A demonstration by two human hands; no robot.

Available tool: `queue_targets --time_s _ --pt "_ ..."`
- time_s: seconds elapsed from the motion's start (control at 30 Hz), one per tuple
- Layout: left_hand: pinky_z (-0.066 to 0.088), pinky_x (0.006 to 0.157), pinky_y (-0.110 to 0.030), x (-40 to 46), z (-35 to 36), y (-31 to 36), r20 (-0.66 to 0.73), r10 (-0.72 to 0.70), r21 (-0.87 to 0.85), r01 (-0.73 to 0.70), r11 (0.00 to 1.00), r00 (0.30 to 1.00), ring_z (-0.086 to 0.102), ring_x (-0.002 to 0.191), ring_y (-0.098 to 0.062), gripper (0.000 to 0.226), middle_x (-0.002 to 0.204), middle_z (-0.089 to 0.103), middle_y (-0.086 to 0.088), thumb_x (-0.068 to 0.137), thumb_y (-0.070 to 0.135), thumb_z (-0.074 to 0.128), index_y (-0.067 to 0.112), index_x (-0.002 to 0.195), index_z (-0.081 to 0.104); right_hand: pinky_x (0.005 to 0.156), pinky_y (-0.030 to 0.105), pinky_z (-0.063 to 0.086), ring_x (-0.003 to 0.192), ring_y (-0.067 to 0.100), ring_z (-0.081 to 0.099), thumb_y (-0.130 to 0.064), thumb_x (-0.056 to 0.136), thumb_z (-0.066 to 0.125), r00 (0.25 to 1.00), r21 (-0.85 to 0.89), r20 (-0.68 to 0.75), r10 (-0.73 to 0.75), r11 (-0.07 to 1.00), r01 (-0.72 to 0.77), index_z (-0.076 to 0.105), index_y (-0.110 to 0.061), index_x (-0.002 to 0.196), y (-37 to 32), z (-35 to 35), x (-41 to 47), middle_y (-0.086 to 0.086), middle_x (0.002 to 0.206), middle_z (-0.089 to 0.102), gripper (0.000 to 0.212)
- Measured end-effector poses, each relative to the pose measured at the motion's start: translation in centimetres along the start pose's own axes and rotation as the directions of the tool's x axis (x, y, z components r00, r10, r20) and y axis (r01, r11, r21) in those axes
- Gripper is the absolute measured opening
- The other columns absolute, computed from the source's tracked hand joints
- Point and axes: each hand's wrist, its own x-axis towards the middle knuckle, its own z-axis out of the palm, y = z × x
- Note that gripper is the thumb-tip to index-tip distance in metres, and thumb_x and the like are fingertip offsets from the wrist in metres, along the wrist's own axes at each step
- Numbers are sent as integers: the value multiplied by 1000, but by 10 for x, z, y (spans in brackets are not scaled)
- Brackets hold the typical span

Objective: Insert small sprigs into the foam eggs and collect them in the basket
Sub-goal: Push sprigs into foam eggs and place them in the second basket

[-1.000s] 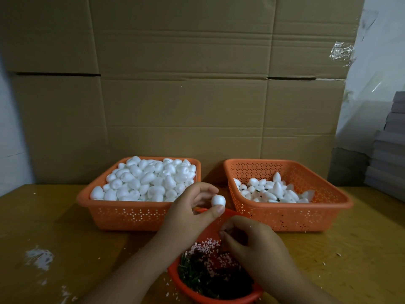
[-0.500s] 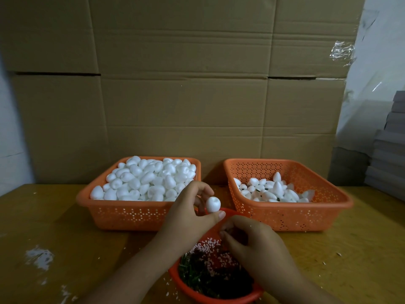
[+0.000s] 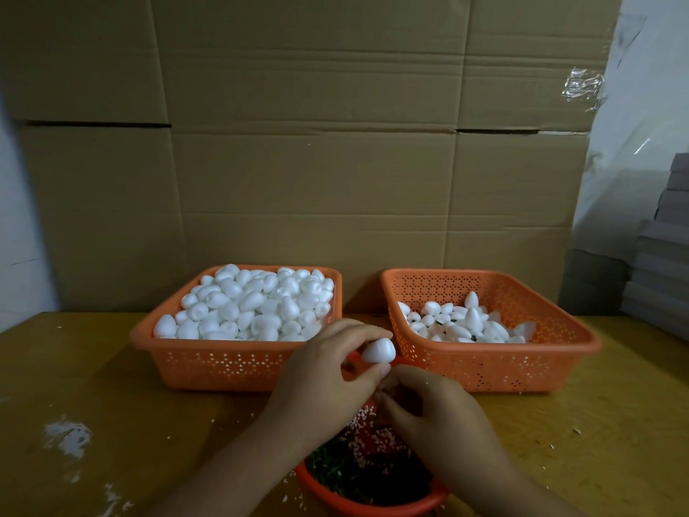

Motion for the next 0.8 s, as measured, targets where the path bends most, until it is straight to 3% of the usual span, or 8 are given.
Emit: queue_targets --time_s 0.1,0.3,0.6,0.8 --pt "52 88 -23 -1 0 1 6 -3 3 3 1000 1000 59 106 6 39 114 59 31 82 34 69 46 118 59 64 17 45 78 -2 60 -37 87 61 1000 1 -4 2 1000 -2 66 -36 90 0 0 0 -22 79 66 6" --pt "46 73 -10 -1 0 1 -23 -49 -9 49 999 999 59 91 3 37 103 57 28 77 44 72 49 103 46 68 21 48 80 -3 61 -36 88 61 1000 10 5 15 1000 -15 67 -35 92 -1 -1 -1 -22 81 67 8" --pt "48 68 -15 0 -2 1 -50 38 -3 -38 999 998 61 86 -6 21 98 59 17 78 39 61 38 99 59 72 23 50 83 -3 61 -36 88 62 1000 25 16 23 999 -23 66 -35 88 -1 -1 0 -24 82 66 4" --pt "52 75 -18 -1 0 -1 -56 -31 -46 29 999 998 65 90 -1 22 100 64 23 80 30 61 39 100 57 71 25 50 80 -2 62 -35 87 63 1000 31 7 24 999 -24 65 -35 87 0 0 0 -24 81 66 2"
